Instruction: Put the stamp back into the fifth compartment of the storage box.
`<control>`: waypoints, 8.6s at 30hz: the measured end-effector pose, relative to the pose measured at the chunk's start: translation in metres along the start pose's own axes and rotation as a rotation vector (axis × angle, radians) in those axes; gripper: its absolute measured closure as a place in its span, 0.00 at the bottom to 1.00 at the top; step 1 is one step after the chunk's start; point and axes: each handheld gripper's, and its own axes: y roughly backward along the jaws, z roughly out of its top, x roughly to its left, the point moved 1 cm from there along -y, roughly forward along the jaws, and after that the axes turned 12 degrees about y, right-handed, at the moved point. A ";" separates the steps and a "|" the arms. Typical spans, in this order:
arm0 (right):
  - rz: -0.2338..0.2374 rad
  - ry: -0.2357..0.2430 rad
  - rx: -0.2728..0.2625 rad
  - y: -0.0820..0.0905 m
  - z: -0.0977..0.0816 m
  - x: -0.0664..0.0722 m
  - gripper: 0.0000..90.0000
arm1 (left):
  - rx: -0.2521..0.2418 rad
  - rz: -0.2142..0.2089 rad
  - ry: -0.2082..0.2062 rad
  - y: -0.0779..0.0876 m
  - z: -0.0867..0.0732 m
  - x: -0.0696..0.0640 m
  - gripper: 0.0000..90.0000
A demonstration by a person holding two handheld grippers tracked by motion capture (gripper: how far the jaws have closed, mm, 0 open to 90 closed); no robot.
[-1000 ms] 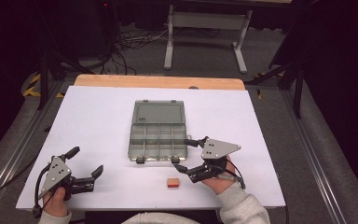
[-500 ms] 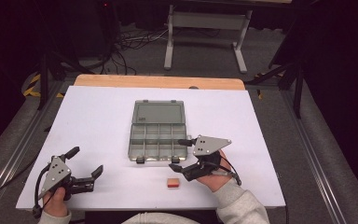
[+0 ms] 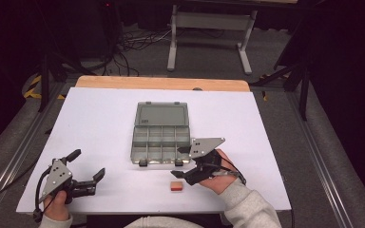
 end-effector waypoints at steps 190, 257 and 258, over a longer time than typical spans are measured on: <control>0.134 0.212 0.311 -0.042 0.047 -0.012 0.74 | 0.003 0.000 0.000 0.000 0.000 0.001 0.00; 0.128 0.281 0.316 -0.119 0.086 -0.055 0.74 | -0.003 -0.005 0.001 0.000 0.000 0.002 0.00; 0.128 0.281 0.315 -0.121 0.086 -0.055 0.74 | -0.003 -0.005 0.002 0.000 0.000 0.002 0.00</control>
